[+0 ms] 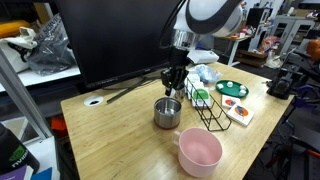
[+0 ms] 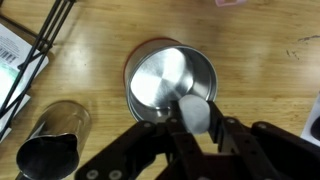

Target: Take a marshmallow from the plate and put it in the silver bowl

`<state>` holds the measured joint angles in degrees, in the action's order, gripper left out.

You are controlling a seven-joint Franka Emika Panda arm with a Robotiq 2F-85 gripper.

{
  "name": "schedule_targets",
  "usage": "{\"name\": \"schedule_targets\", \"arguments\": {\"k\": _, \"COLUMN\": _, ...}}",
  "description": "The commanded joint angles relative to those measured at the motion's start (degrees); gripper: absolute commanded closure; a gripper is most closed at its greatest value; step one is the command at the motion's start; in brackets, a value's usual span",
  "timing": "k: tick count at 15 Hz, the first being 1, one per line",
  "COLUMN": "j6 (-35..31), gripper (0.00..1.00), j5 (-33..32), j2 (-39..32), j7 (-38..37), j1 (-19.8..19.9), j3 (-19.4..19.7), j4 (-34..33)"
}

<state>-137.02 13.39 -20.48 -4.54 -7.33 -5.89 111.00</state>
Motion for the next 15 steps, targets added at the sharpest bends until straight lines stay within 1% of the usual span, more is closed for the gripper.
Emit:
{"name": "schedule_targets", "arguments": {"k": 1, "j6": 4.06, "gripper": 0.93, "j5": -1.67, "j2": -3.48, "j7": -0.98, "j1": 0.0, "j3": -0.14, "j4": -4.53}}
{"name": "schedule_targets", "arguments": {"k": 4, "j6": 2.62, "gripper": 0.93, "j5": -2.09, "j2": -6.4, "j7": -0.7, "j1": -0.18, "j3": -0.04, "j4": -6.66}}
{"name": "schedule_targets", "arguments": {"k": 7, "j6": 3.37, "gripper": 0.93, "j5": -2.91, "j2": -8.56, "j7": -1.44, "j1": -0.42, "j3": 0.3, "j4": -8.6}}
{"name": "schedule_targets", "arguments": {"k": 11, "j6": 3.92, "gripper": 0.93, "j5": -3.37, "j2": -9.99, "j7": -2.42, "j1": -0.33, "j3": 0.66, "j4": -9.21}}
{"name": "schedule_targets", "arguments": {"k": 15, "j6": 5.1, "gripper": 0.93, "j5": -2.98, "j2": -12.05, "j7": -1.86, "j1": -0.04, "j3": 0.39, "j4": -10.6}}
